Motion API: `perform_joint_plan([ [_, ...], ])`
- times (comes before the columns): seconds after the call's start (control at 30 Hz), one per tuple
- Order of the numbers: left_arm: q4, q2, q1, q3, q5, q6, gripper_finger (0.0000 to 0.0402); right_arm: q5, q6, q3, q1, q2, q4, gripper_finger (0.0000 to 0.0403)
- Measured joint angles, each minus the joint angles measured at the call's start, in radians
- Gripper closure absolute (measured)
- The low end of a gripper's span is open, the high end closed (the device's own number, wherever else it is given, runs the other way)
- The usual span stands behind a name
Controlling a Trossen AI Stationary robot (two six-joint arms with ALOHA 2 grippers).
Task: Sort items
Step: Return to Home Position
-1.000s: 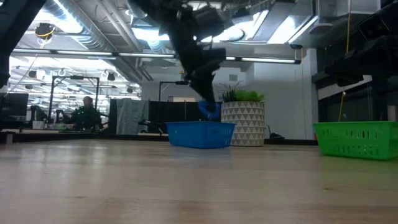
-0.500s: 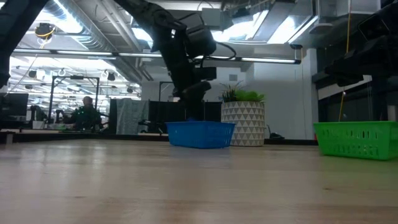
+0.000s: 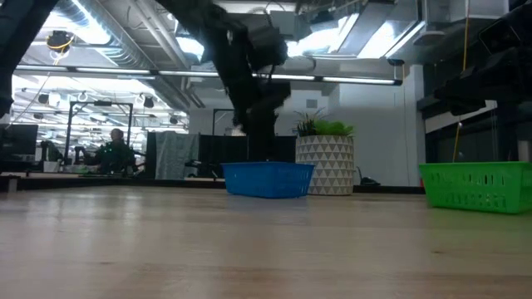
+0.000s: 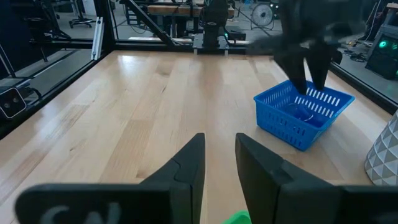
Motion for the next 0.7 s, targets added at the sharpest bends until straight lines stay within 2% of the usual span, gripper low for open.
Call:
perform_joint_plan([
  [0.2,0.038,-0.155,-0.046,-0.004,0.002,0.058,0.0253,0.000,0.000,0.000,0.000,0.000,0.000,0.0313],
  [0.3,0.122,-0.275,-0.068,-0.061,0.011,0.105,0.0255,0.000,0.000,0.000,0.000,0.000,0.000,0.0313],
  [0.4,0.245,-0.405,-0.086,-0.189,0.054,0.129,0.0256,0.000,0.000,0.000,0.000,0.000,0.000,0.0313],
  [0.53,0.446,-0.574,-0.103,-0.426,0.098,0.124,0.0253,0.000,0.000,0.000,0.000,0.000,0.000,0.0313],
  [0.7,0.646,-0.776,-0.120,-0.688,0.098,0.105,0.0252,0.000,0.000,0.000,0.000,0.000,0.000,0.0313],
])
